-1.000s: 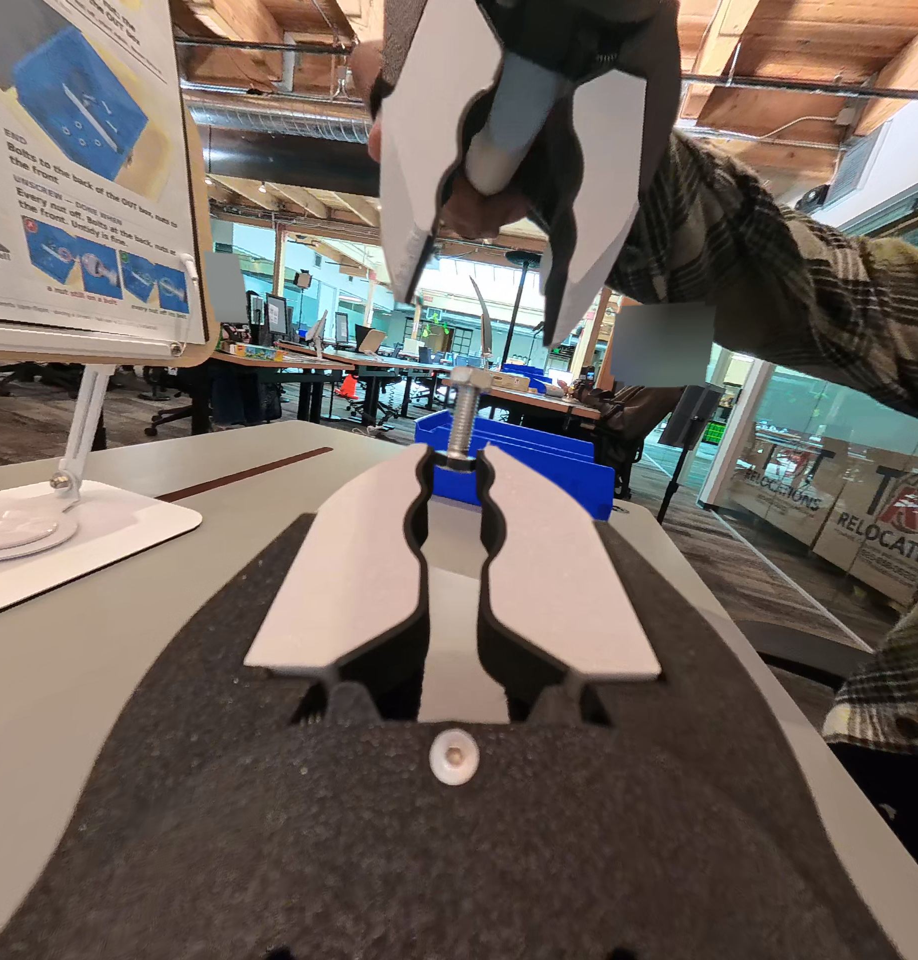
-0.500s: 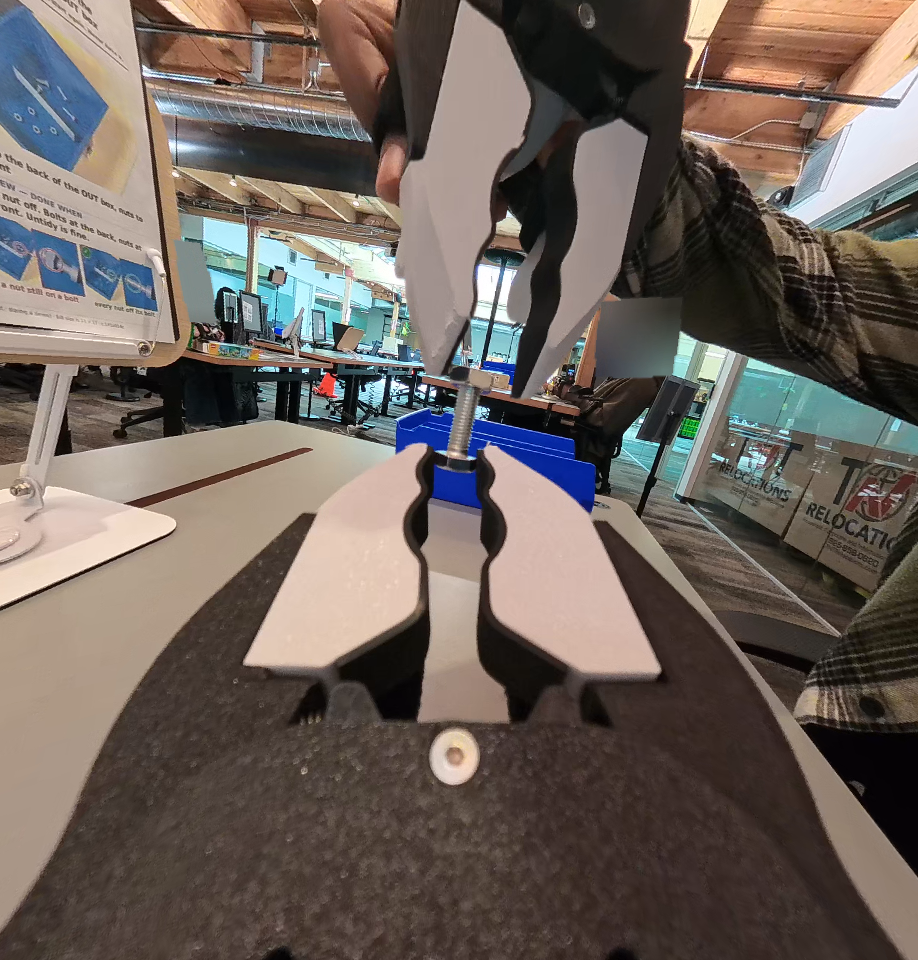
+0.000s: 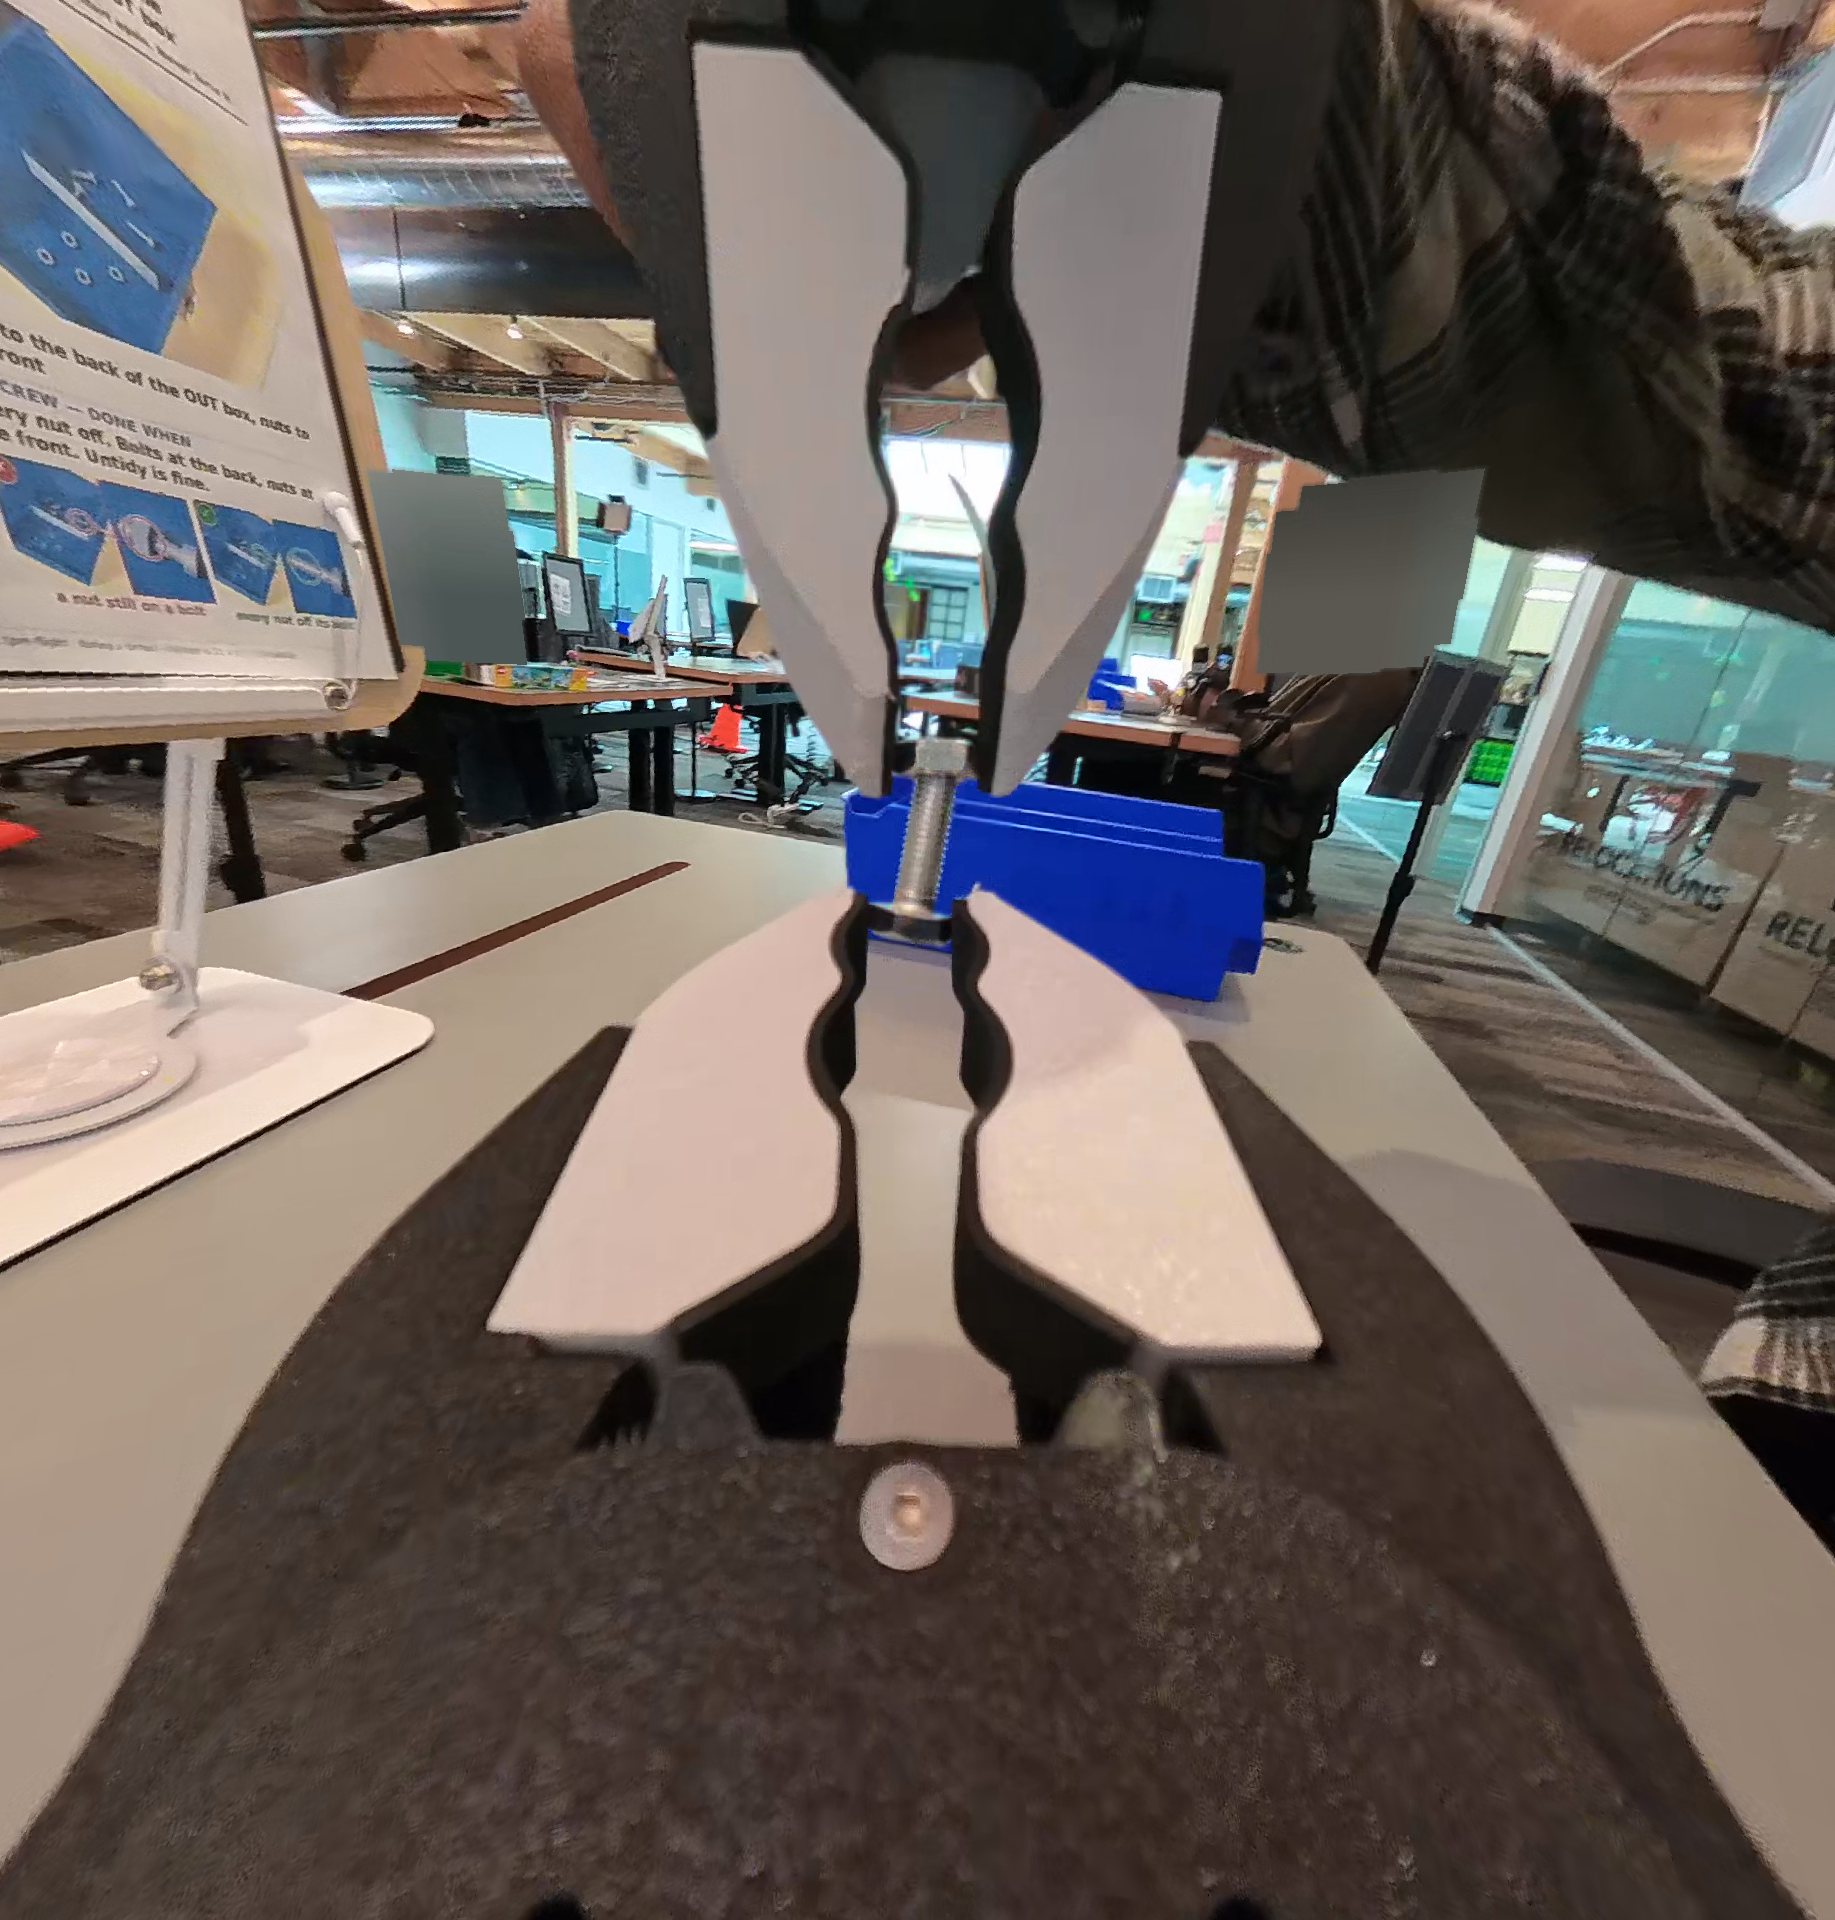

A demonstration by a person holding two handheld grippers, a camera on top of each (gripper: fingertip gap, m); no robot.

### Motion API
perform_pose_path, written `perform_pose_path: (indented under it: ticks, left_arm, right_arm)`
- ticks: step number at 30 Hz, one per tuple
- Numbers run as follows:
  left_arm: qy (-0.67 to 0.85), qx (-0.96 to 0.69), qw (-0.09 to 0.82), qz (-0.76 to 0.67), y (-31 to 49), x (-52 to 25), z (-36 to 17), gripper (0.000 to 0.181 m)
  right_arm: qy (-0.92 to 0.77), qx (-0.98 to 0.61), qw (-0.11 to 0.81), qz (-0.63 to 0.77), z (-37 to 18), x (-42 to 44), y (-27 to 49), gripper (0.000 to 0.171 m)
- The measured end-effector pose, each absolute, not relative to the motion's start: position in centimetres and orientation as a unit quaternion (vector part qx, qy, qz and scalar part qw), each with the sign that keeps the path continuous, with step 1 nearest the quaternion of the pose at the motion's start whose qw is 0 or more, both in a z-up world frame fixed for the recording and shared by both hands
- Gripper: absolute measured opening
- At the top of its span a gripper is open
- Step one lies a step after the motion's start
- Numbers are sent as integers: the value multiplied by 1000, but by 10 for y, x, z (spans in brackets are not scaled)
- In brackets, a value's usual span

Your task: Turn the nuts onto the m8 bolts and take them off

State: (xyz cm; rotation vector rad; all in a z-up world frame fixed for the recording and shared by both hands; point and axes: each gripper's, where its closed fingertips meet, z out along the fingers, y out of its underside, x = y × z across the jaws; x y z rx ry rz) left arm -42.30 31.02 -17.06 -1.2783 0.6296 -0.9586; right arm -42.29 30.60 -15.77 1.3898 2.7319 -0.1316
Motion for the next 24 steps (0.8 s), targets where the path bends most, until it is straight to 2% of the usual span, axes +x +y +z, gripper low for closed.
perform_pose_path:
  ticks: [8,17,24]
  left_arm:
    - [276,-586,656,-387,315,-421,-176,14]
    - [268,-579,655,-405,313,-422,-173,14]
    - [259,-570,653,-425,312,-424,-170,14]
  right_arm:
    - [846,525,93,5,-163,-417,311,16]
    - [837,539,96,2,-159,-419,310,16]
    - [845,529,81,-4,-155,-423,308,26]
